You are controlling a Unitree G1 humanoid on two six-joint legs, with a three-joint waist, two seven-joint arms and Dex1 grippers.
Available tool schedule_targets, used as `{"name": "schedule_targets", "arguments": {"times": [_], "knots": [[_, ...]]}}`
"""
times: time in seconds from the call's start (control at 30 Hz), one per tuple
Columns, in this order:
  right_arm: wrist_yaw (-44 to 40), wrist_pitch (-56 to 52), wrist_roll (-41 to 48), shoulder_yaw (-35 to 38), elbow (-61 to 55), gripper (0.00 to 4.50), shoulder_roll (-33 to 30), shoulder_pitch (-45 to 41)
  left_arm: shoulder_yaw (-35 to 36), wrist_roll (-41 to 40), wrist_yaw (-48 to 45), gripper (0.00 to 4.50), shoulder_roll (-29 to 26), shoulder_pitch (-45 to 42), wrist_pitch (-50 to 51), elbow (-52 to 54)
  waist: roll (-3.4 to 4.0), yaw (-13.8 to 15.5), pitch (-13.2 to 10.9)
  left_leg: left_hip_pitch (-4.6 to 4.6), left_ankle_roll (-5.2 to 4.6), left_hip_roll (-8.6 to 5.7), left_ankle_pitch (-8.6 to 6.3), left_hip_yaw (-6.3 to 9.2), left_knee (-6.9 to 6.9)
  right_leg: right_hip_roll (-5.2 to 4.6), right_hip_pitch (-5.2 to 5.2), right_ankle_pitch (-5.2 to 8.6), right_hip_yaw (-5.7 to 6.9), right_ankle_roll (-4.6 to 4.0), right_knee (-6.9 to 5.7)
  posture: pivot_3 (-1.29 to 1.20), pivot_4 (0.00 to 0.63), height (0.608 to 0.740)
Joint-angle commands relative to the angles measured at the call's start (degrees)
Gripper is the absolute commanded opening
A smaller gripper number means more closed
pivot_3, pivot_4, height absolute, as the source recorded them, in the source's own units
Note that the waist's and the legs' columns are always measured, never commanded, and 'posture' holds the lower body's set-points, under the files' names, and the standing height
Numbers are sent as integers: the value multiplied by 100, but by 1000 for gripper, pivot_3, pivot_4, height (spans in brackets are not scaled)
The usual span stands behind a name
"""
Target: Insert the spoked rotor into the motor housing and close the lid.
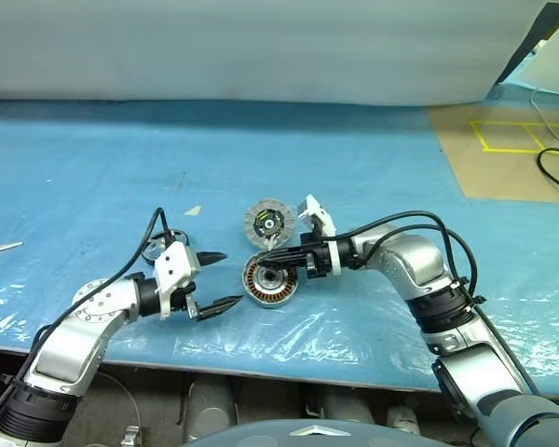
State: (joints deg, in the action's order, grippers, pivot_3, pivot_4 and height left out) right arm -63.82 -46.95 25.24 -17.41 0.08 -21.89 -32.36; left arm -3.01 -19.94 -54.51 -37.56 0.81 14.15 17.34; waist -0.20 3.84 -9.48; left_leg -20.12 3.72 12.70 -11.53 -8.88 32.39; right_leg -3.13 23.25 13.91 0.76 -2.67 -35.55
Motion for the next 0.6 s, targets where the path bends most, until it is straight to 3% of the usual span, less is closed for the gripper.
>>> {"name": "schedule_targets", "arguments": {"times": [0.03, 0.17, 0.3, 0.6], "knots": [[45, 438, -402, -398, -100, 16, -126, 121, -1, -9, -18, 4500, -4, 36, -62, 124, 0, 3, 0, -1, 0, 0, 0, 0, 0, 0, 0, 0, 0, 0, 1, 0, 150, 740], [-7, 1120, -1110, -1052, 102, 16, -396, 373, 4, -5, -13, 4500, -17, 54, -48, 145, 0, 5, 0, -2, 1, -1, 0, 0, 0, -1, 0, 0, 1, 0, 3, 0, 150, 740], [97, 1345, -1347, -1151, 435, 16, -385, 403, 8, -5, 1, 4500, -16, 55, -33, 152, -1, -5, 2, 13, 1, 0, -1, -1, 0, -1, -11, 0, -1, 0, 1, 0, 150, 740], [17, -91, 153, 147, 92, 16, 40, -54, 0, 4, 9, 4500, -7, 48, -39, 146, 0, -2, 2, 6, 0, -1, -1, 0, 4, -1, -7, 0, -2, 0, -2, 0, 150, 740]]}}
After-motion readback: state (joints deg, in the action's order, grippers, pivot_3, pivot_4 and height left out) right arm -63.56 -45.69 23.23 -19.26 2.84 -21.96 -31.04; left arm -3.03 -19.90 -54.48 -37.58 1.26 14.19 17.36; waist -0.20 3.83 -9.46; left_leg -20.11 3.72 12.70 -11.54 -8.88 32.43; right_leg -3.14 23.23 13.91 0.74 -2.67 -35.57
